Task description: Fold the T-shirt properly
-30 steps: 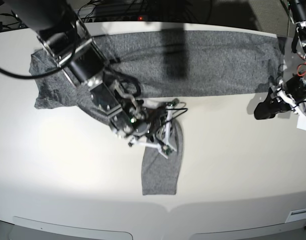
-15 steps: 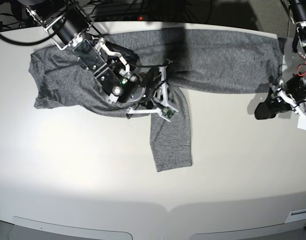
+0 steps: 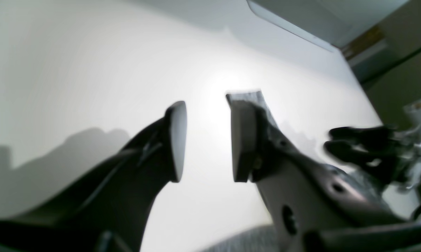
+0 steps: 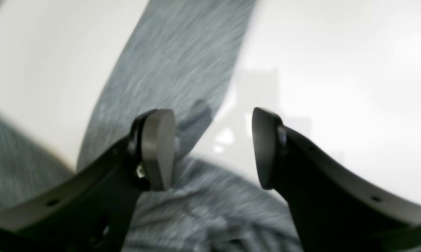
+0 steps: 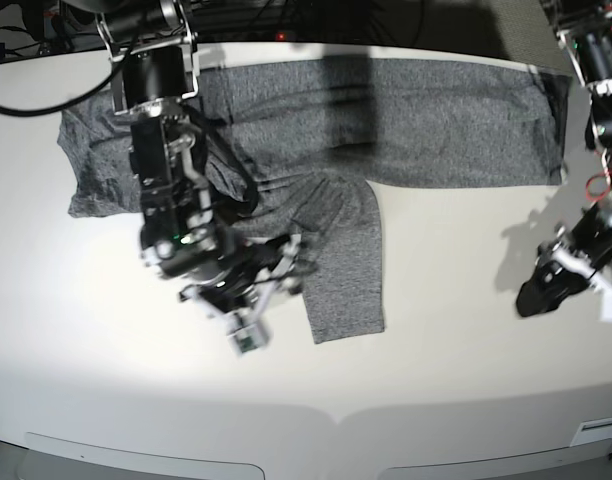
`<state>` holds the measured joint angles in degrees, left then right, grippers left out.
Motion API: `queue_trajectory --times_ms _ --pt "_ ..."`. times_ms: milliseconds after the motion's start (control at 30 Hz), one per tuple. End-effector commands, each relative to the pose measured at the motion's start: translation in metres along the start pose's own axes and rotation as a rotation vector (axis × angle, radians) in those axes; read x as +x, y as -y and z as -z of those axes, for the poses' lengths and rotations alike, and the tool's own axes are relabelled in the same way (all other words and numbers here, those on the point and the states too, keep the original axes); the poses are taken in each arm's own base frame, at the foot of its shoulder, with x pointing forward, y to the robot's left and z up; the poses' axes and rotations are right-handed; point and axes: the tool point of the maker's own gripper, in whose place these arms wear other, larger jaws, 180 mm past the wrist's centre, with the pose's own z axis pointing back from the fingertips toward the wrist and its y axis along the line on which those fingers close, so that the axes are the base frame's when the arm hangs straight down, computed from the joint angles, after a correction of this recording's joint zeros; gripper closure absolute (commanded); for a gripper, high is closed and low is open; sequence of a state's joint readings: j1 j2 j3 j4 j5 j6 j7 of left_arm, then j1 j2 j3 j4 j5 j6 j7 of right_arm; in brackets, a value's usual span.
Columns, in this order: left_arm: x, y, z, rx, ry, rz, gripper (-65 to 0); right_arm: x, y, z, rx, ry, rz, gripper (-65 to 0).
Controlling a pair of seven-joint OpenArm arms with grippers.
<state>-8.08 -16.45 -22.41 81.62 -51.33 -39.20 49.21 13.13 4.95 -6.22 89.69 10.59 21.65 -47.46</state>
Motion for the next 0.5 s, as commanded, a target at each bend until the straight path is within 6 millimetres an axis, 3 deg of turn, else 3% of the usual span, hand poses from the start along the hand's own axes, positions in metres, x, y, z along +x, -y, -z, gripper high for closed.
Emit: queue_trajectory --times_ms 0,100,300,400,467 --pt "0.020 0.018 0.013 -0.055 0.032 0.056 -20.7 0.032 0.013 -0.012 -0.030 0.100 0.010 -34.9" --pt "0.016 0.057 0.051 -0.143 -0.043 0.161 -20.7 0.050 0.044 -0.036 -0.104 0.171 0.058 -34.9" --pt "-0.008 0.132 0.109 -0.265 -0.137 0.479 -20.6 0.040 0.092 -0.062 -0.188 0.165 0.135 -34.9" --pt "-0.025 0.147 0.125 -0.278 -0.183 0.660 -20.6 0.035 0.105 -0.071 -0.183 0.165 0.173 -34.9" --pt "-0.038 0.137 0.137 -0.221 -0.233 0.681 -20.6 0.032 0.110 -0.076 -0.174 0.158 0.178 -34.9"
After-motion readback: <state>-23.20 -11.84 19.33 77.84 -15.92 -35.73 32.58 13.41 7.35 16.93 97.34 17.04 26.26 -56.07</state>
